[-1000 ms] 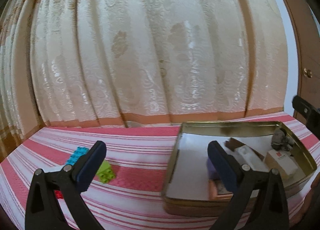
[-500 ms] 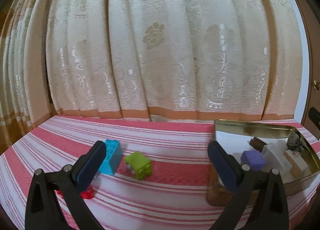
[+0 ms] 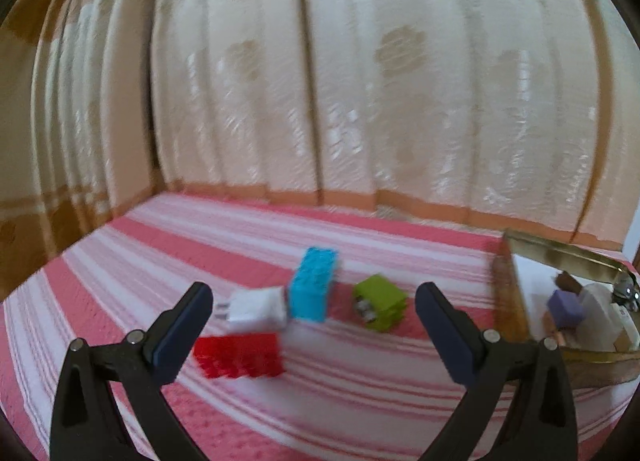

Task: Organize rigid objects

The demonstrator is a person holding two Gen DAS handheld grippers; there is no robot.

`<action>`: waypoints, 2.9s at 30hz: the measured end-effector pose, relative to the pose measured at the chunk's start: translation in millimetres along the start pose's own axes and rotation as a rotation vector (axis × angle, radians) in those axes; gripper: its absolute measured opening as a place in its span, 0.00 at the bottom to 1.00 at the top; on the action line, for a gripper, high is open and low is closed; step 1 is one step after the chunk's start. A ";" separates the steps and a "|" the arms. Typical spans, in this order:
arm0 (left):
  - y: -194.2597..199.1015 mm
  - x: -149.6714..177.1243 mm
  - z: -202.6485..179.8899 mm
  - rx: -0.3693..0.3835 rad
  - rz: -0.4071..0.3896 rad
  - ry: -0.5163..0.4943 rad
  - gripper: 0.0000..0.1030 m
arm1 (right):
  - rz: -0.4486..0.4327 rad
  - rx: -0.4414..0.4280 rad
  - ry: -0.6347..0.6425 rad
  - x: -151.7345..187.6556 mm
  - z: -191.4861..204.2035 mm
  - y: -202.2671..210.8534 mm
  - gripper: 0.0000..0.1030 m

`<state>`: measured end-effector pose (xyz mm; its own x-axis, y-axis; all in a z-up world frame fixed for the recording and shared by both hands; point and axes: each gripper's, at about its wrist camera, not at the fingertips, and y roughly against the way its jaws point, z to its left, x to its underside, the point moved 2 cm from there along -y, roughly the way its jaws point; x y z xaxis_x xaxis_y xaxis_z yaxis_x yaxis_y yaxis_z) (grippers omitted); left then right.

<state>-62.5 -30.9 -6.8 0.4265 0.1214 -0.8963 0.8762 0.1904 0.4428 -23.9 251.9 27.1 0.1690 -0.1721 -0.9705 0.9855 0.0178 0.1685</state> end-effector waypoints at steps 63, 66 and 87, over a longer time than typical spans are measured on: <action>-49.2 14.9 109.4 -0.019 0.264 0.244 0.67 | 0.709 -0.298 0.380 104.6 220.5 -126.5 0.33; -48.8 14.5 108.9 -0.020 0.256 0.242 0.67 | 0.672 -0.313 0.337 97.0 209.6 -123.2 0.33; -31.5 3.2 93.4 -0.028 0.145 0.162 0.67 | 0.388 -0.321 0.233 64.3 192.0 -55.9 0.33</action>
<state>-67.7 -127.5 -26.0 0.5039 0.3045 -0.8083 0.8007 0.1864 0.5693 -70.3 50.7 -11.6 0.4828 0.1287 -0.8662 0.7981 0.3424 0.4957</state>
